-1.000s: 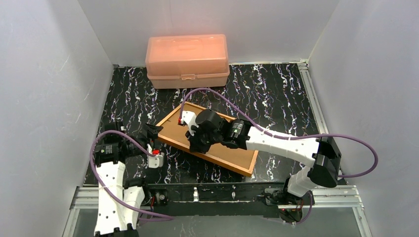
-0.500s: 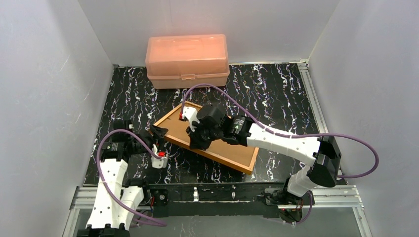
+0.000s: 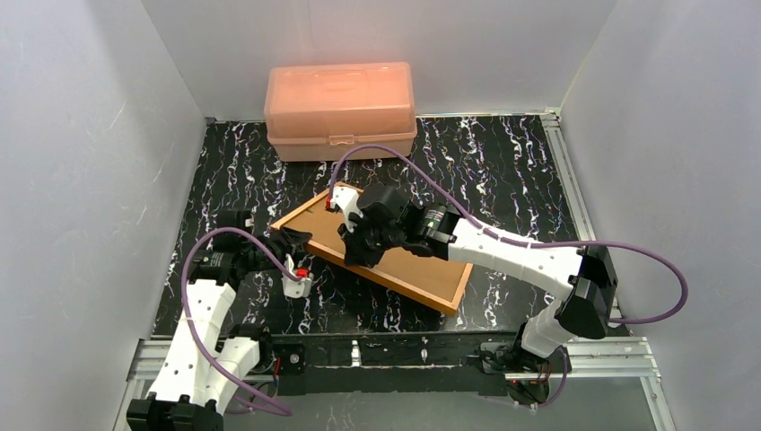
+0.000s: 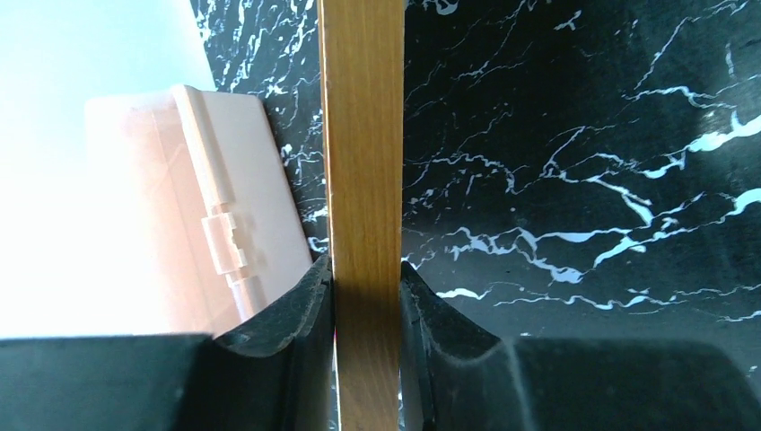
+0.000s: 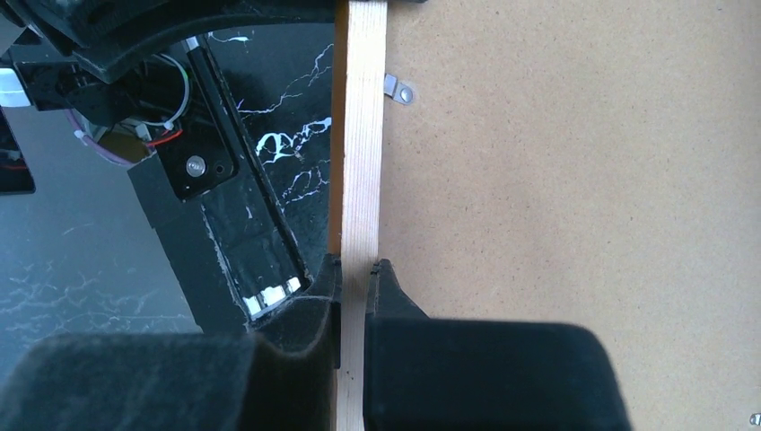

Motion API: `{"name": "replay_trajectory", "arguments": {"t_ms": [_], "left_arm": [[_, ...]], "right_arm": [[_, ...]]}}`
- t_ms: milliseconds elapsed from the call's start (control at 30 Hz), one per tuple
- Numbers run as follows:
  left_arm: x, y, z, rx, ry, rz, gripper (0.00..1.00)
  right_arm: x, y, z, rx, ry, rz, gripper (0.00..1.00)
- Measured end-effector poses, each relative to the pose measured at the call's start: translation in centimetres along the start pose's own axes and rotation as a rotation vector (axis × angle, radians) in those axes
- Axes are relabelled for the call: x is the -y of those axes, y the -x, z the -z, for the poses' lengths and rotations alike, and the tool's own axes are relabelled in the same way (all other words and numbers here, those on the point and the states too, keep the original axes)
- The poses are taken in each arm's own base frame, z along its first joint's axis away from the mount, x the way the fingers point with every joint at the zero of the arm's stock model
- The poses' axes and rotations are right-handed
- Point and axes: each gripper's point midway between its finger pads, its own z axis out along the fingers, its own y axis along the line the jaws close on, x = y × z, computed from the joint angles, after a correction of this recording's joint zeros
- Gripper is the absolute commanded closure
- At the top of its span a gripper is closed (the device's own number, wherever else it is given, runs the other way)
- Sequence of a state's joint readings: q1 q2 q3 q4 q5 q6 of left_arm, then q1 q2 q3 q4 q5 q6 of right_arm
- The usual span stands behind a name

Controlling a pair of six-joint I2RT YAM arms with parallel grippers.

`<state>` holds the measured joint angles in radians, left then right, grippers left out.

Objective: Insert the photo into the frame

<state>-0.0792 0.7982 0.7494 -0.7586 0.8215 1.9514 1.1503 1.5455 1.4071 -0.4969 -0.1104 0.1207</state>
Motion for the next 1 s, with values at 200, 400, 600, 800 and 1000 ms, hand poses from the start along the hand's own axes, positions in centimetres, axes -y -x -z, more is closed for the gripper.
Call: {"name": "replay_trajectory", "arguments": {"t_ms": [200, 400, 600, 800, 1000], "left_arm": [[-1.1, 0.0, 0.3, -0.009, 0.019, 0.033, 1.0], [-2.1, 0.3, 1.1, -0.017, 0.025, 0.088, 1.0], [-3.0, 1.0, 2.1, -0.018, 0.029, 0.147, 1.0], [-3.4, 1.4, 2.8, -0.025, 0.029, 0.184, 1.0], [-3.4, 1.6, 3.1, -0.03, 0.025, 0.205, 1.0]], "right_arm": [[0.3, 1.5, 1.0, 0.02, -0.013, 0.012, 0.32], [0.7, 5.7, 3.6, 0.101, -0.061, 0.143, 0.21], [1.8, 4.0, 5.5, -0.008, -0.106, 0.252, 0.2], [2.8, 1.2, 7.4, -0.121, -0.146, 0.334, 0.14], [3.2, 0.2, 8.6, -0.168, -0.2, 0.423, 0.1]]}}
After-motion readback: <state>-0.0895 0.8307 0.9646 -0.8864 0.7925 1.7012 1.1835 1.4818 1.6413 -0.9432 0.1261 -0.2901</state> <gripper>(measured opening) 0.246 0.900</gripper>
